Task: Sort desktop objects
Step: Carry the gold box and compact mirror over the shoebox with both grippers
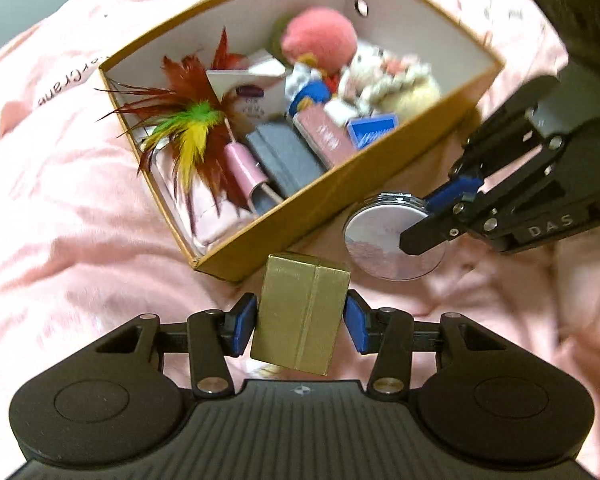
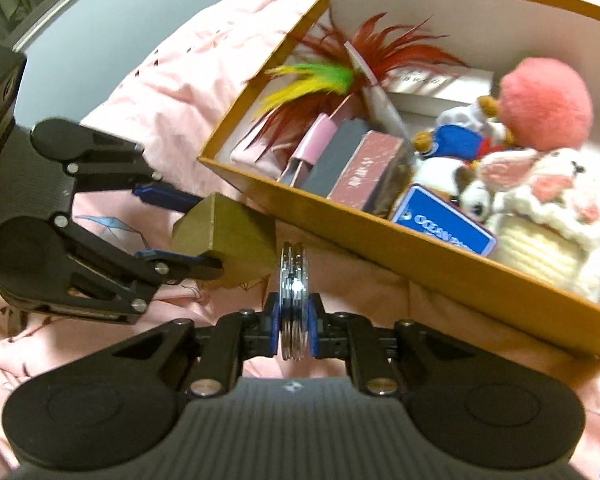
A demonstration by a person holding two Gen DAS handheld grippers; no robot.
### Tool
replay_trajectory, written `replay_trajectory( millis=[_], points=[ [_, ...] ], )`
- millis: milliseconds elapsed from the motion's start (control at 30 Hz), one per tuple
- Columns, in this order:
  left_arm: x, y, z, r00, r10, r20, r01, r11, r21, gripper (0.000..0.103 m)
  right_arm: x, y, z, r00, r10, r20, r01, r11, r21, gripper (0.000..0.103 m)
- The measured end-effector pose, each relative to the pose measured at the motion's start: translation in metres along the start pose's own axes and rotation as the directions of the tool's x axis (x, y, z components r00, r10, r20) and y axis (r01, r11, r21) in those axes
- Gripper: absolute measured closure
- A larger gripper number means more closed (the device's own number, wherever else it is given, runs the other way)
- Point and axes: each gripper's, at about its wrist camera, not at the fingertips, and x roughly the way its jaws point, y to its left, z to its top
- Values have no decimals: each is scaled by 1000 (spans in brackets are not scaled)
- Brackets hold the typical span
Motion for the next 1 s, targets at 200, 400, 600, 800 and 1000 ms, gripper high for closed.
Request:
replay_trajectory(
  millis=[200, 400, 600, 800, 1000],
  points=[
    [-44, 11, 9, 992, -102, 69, 109, 988, -108, 48, -47, -11, -5, 998, 15, 64, -17, 999, 33, 88],
    [-62, 19, 37, 977, -157, 145, 180, 970, -163, 48, -100, -13, -3, 985, -4, 172, -5, 999, 47, 88],
    [-63, 33, 72, 972, -134, 195, 175, 961, -214, 48, -133, -19, 9, 962, -88, 259, 81, 996, 38, 88],
    [-55, 47, 111, 964, -81, 252, 140, 964, -225, 48, -139, -35, 27, 940, -162, 299, 154, 987, 49, 88],
    [-29, 59, 149, 966, -71, 250, 138, 955, -262, 48, -130, -59, 52, 920, -243, 307, 229, 970, 83, 88]
  ],
)
